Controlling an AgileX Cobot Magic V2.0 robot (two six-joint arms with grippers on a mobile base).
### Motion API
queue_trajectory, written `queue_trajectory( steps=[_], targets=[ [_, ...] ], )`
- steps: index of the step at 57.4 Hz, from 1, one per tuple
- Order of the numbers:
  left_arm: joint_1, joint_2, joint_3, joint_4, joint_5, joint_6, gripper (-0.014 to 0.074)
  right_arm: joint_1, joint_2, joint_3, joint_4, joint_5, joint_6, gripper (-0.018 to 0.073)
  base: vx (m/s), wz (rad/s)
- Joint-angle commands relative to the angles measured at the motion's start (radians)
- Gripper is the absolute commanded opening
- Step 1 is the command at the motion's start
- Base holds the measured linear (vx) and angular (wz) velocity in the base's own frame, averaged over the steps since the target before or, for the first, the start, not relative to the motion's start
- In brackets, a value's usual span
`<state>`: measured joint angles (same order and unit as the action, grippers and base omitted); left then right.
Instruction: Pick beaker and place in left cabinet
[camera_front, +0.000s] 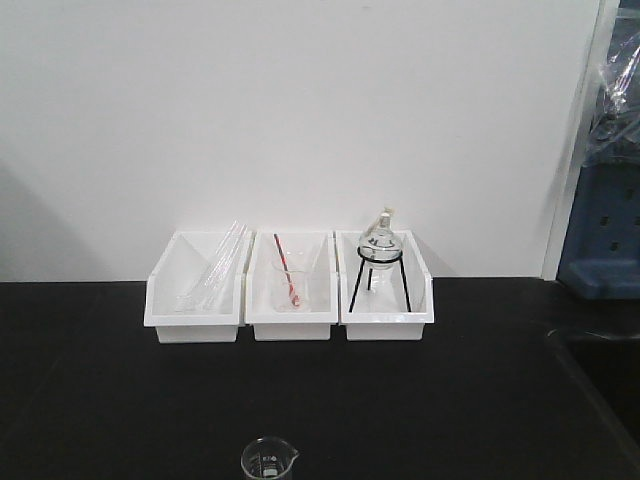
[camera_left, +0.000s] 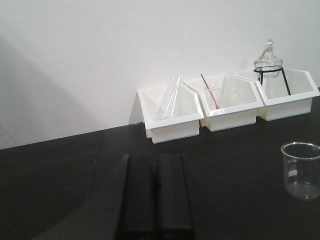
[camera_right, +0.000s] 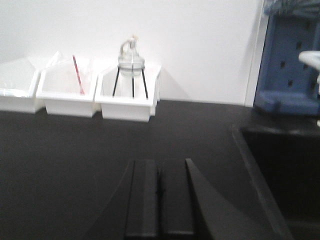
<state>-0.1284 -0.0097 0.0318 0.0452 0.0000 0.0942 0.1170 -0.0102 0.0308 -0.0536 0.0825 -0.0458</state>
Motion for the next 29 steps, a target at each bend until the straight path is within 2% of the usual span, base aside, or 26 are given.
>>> queue_trajectory(
  steps=[1,19,25,29],
  targets=[
    [-0.001,-0.019,0.016,-0.003,-0.075,-0.003,0.0001,-0.007,-0.015,0.004,-0.002,-0.182,-0.011,-0.0006,0.00,0.00],
    [-0.001,-0.019,0.016,-0.003,-0.075,-0.003,0.0001,-0.007,-0.015,-0.005,0.037,-0.522,-0.010,-0.0004,0.00,0.00],
    [-0.001,-0.019,0.016,-0.003,-0.075,-0.003,0.0001,-0.007,-0.014,-0.068,0.088,-0.542,-0.009,-0.0002,0.00,0.00],
    [-0.001,-0.019,0.016,-0.003,-0.075,-0.003,0.0001,-0.007,-0.001,-0.154,0.122,-0.506,-0.011,-0.0001,0.00,0.00]
  ],
)
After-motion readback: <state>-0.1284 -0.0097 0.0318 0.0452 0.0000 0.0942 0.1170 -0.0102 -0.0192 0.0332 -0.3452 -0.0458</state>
